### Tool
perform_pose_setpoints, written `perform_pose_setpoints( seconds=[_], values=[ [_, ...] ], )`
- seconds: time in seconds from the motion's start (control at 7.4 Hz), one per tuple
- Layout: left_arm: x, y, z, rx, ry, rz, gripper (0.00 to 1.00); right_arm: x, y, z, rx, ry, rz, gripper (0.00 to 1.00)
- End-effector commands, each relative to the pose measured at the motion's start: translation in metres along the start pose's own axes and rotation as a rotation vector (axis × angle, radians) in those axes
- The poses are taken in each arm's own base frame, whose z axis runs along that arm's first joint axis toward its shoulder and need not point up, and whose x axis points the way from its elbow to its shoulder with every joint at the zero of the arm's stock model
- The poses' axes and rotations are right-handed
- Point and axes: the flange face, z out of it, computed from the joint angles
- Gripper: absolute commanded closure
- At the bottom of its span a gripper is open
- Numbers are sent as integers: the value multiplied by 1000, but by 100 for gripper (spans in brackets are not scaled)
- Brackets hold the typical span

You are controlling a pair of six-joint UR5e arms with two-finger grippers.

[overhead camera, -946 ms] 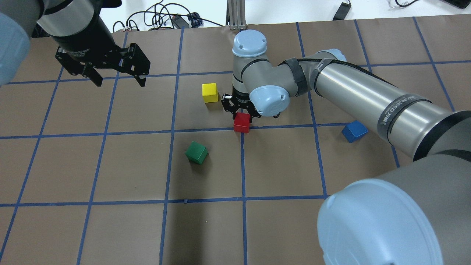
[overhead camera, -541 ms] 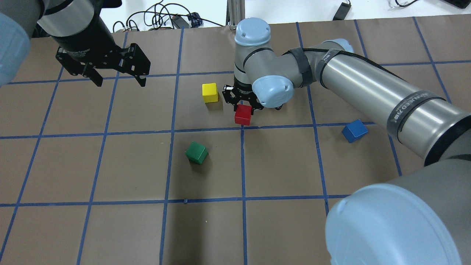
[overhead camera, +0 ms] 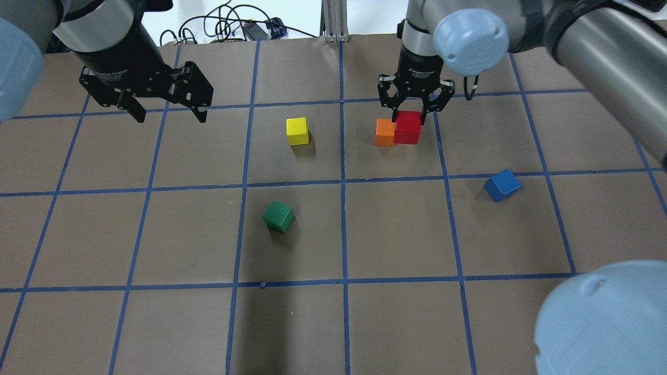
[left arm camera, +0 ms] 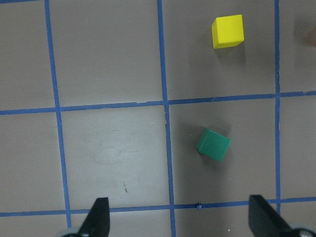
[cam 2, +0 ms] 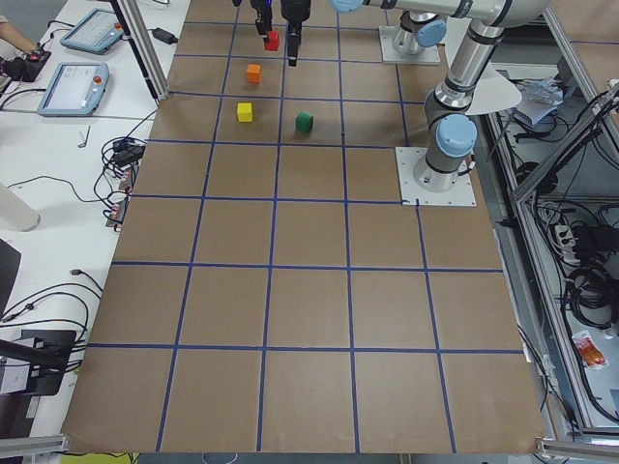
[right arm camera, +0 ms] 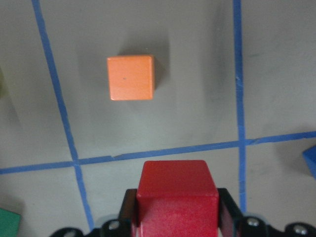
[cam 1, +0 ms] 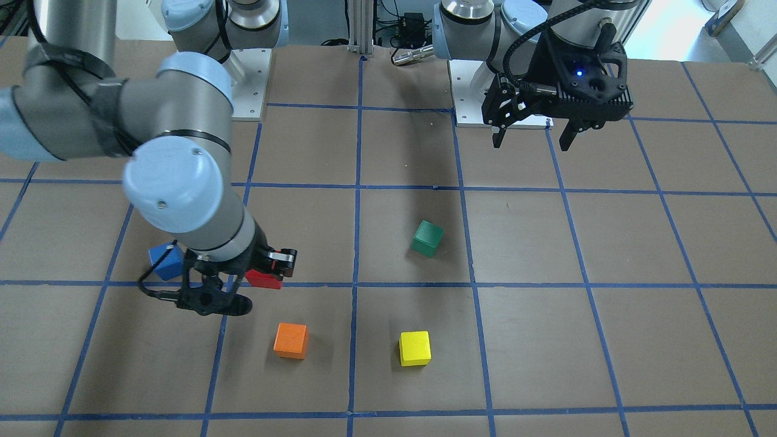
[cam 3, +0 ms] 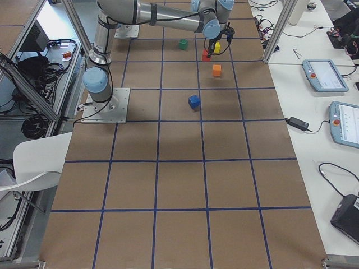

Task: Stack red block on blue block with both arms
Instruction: 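Lift the red cube with the right gripper and carry it over the blue cube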

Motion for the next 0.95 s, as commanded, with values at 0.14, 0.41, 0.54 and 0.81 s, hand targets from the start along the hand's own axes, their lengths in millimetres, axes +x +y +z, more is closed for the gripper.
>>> perform_pose_setpoints(
  seconds=[0.14, 0.41, 0.54, 0.81],
  values=[
    [0, 0, 0, 3, 3, 0, 0, 129, 7, -9, -48, 12, -199, 100],
    [1, 0, 3, -3, 1, 2, 0, 190, 23, 11, -67, -18, -341, 100],
    [1, 1, 3, -4, 1, 2, 0, 194, 23, 22, -43, -10, -400, 100],
    [1, 1, 3, -4, 1, 2, 0, 194, 29, 55, -9, 0, -429, 100]
  ],
)
